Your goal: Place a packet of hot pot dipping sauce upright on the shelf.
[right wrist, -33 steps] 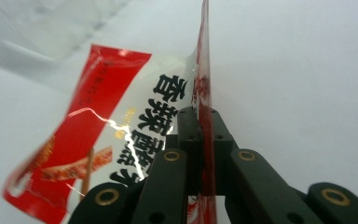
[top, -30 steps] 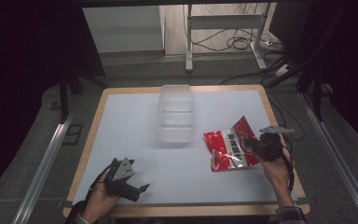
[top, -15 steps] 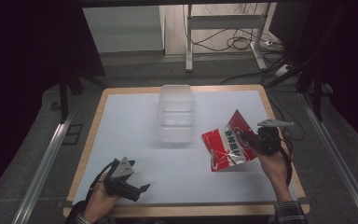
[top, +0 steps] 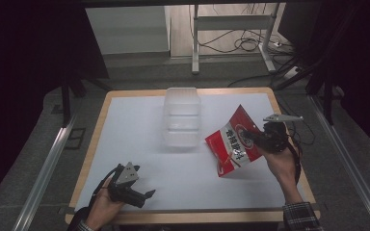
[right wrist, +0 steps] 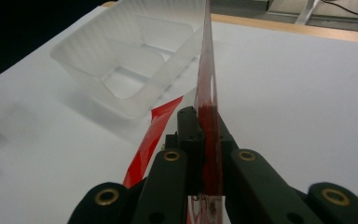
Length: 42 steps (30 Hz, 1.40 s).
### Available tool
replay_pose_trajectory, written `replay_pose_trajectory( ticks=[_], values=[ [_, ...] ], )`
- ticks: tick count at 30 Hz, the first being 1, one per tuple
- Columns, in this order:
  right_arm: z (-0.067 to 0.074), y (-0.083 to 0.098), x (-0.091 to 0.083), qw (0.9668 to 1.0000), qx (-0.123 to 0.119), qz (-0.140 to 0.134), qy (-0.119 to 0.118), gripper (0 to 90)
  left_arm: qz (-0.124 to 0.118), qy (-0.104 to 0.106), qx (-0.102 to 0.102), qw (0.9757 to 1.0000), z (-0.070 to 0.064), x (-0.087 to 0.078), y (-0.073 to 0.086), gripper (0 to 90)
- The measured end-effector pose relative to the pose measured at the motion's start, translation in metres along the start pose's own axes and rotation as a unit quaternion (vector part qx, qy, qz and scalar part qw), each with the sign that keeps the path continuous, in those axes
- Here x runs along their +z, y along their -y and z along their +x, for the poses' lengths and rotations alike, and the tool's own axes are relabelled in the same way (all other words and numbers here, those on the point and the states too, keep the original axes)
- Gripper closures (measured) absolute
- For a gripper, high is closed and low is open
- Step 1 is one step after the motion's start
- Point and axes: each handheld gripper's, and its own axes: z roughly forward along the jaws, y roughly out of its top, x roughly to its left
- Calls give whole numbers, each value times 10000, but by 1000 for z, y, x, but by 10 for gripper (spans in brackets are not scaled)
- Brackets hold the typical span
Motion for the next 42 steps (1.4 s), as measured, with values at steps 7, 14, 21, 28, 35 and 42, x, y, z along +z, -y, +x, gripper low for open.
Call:
replay_pose_trajectory(
  ticks=[7, 14, 21, 28, 35, 42],
  values=[
    [13, -13, 0, 9998, -155, -5, -120, 871, -14, -2, -6, 10000, 0, -1, 0, 2],
    [30, -31, -3, 9987, -447, -30, -241, 872, -2, -24, 20, 10000, 1, -1, 0, 3],
    [39, -53, -2, 9963, -829, -49, -202, 873, -41, -50, 17, 10000, 1, -2, 0, 3],
    [28, -73, 0, 9955, -932, -23, -173, 873, -44, -52, -3, 10000, 1, -2, 0, 3],
    [21, -89, 1, 9955, -869, -94, -361, 873, -68, -49, -18, 10000, 1, -3, -1, 3],
    [13, -105, 7, 9945, -976, -75, -373, 873, -104, -42, -38, 9999, 1, -4, -1, 3]
  ],
)
